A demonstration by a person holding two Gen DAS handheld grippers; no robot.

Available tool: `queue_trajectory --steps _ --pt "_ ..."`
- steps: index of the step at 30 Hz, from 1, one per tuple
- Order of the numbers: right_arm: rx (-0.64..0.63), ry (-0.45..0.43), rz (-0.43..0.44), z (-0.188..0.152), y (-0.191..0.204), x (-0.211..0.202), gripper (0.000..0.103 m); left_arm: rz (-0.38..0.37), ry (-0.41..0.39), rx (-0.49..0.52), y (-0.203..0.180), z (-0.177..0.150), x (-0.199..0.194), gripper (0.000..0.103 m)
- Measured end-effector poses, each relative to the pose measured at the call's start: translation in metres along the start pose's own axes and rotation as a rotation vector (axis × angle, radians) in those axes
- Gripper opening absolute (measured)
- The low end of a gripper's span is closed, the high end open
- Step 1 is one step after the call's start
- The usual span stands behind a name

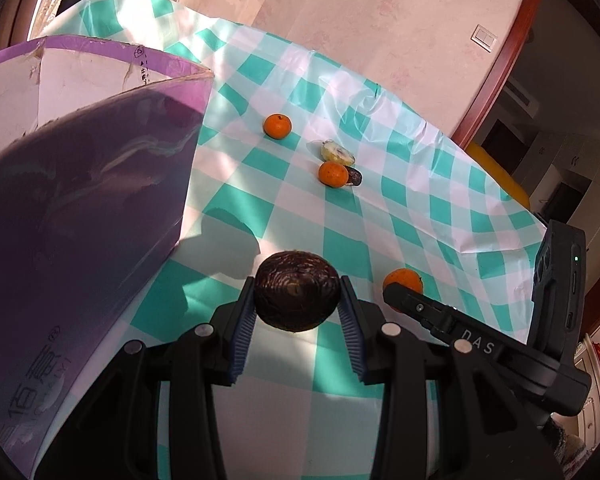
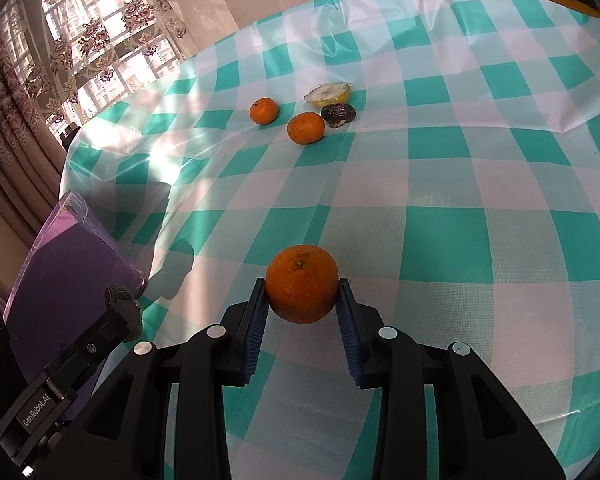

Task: Organize fruits
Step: 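Carry the dark fruit over the box and open the left tool while the right tool releases the tangerine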

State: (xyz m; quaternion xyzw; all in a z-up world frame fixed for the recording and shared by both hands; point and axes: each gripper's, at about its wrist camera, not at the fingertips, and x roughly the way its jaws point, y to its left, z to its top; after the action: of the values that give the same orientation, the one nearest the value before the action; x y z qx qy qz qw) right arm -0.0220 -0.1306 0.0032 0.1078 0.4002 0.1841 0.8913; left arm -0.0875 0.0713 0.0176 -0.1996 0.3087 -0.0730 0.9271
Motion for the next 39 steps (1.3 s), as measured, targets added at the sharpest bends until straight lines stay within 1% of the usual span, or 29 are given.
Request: queue_trajectory --steps 5,7,9,12,15,19,22,27,31,36,39 --pt "-0.026 0.001 0.028 -0.007 0.012 -0.003 0.035 0.001 -0.016 0.024 -0.003 -0.007 -0.011 0.040" --pt "-0.031 -0.001 0.040 -0.009 0.015 -0.005 0.035 0.021 -0.032 0.033 -0.003 -0.012 -0.018 0.040" --pt "-0.043 -0.019 0.058 -0.011 0.021 -0.010 0.035 0.062 -0.043 0.063 -0.006 -0.017 -0.025 0.040" --pt "-0.059 -0.064 0.092 -0.016 0.030 -0.019 0.035 0.140 -0.117 0.126 -0.015 -0.020 -0.045 0.040" --pt "-0.061 -0.106 0.137 -0.018 0.042 -0.027 0.035 0.185 -0.206 0.165 -0.022 -0.017 -0.072 0.040" --pt "-0.087 -0.156 0.175 -0.013 0.065 -0.039 0.035 0.235 -0.316 0.174 -0.025 -0.010 -0.109 0.040" --pt "-0.108 -0.185 0.211 -0.008 0.082 -0.049 0.035 0.276 -0.366 0.142 -0.019 -0.002 -0.132 0.040" --pt "-0.158 -0.208 0.266 -0.003 0.114 -0.062 0.035 0.331 -0.399 0.053 0.002 0.007 -0.160 0.041" --pt "-0.236 -0.206 0.290 -0.002 0.145 -0.066 0.035 0.387 -0.417 -0.034 0.021 0.010 -0.175 0.041" --pt "-0.378 -0.208 0.288 -0.001 0.190 -0.066 0.035 0.436 -0.427 -0.164 0.049 0.012 -0.191 0.041" --pt "-0.456 -0.198 0.266 -0.001 0.216 -0.060 0.035 0.454 -0.441 -0.244 0.066 0.011 -0.202 0.041"
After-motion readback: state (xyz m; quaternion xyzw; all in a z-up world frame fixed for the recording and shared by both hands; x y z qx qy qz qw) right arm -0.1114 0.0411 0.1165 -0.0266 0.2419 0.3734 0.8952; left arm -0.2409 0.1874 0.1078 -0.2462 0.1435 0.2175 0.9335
